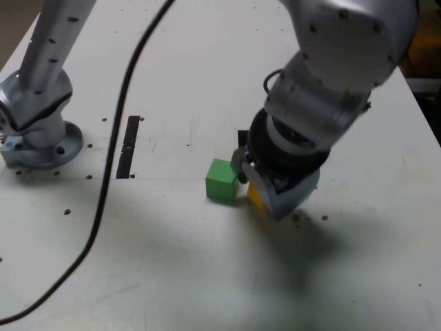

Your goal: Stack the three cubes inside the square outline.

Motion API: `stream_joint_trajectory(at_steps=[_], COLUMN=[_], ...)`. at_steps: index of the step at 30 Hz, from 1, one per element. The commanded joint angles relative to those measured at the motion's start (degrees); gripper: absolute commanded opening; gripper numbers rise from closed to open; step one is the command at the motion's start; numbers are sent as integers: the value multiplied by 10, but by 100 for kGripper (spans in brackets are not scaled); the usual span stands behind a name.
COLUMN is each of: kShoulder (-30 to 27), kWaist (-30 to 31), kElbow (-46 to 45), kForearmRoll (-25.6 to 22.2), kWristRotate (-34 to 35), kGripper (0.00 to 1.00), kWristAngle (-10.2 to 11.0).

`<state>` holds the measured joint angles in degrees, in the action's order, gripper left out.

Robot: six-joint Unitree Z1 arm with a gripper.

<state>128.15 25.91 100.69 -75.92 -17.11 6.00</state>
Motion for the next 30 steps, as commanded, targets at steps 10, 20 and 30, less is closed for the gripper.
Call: stream_joint_trajectory(at_steps=[10, 20, 30], kShoulder=[-70, -161, -165], kWaist=[13, 5, -61], kElbow=[2, -10, -17], kForearmRoll=[-37, -47, -54], kWristRotate=[34, 84, 253], kGripper=[4, 4, 4], kWristAngle=[5, 12, -34])
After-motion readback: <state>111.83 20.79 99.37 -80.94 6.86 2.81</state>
